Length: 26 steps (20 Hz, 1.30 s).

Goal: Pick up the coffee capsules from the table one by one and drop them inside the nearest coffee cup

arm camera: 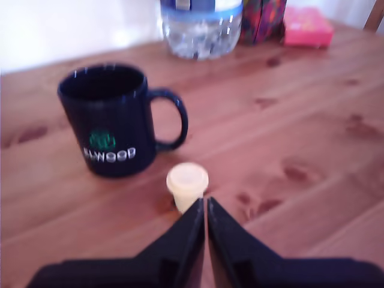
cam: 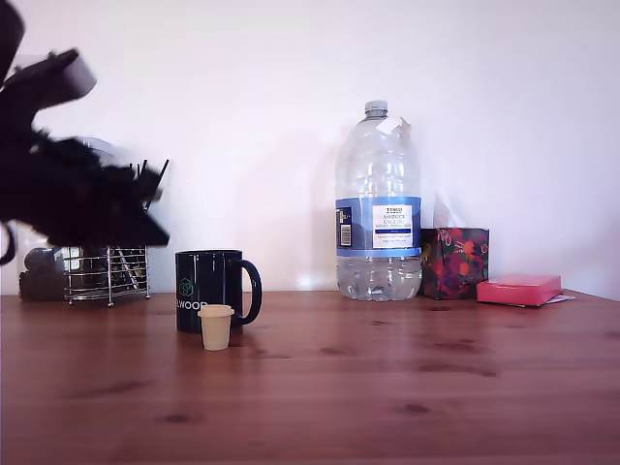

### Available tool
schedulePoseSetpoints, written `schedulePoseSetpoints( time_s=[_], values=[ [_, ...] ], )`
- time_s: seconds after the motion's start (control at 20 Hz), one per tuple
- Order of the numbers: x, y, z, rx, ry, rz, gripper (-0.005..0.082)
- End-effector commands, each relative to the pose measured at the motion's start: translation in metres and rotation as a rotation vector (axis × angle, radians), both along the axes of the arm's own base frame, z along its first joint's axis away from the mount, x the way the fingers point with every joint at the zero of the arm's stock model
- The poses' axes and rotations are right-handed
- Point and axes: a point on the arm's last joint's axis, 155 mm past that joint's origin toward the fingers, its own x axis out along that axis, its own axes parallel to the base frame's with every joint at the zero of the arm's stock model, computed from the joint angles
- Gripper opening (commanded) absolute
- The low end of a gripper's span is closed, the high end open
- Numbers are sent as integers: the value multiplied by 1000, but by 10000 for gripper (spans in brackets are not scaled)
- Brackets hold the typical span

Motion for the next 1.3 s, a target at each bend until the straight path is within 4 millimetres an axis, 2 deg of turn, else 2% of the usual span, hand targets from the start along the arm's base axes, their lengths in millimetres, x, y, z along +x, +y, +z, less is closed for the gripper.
schedulePoseSetpoints(
  time_s=[0.0, 0.15, 0.25, 0.3, 0.4, 0.45, 0.5, 0.95, 1.25],
  values=[
    [-6, 1, -10, 5, 16, -1, -19],
    [-12, 0, -21, 23, 49, -11, -6],
    [-12, -1, -21, 27, 46, -15, 53],
    [-12, -1, -21, 29, 46, -16, 169],
    [-11, -1, -23, 41, 37, -20, 504],
    [-10, -2, -26, 50, 34, -24, 601],
    [-9, -2, -30, 51, 35, -24, 633],
    [5, -17, -65, 58, 35, -33, 634],
    [30, -29, -71, 62, 41, -30, 634]
  ],
)
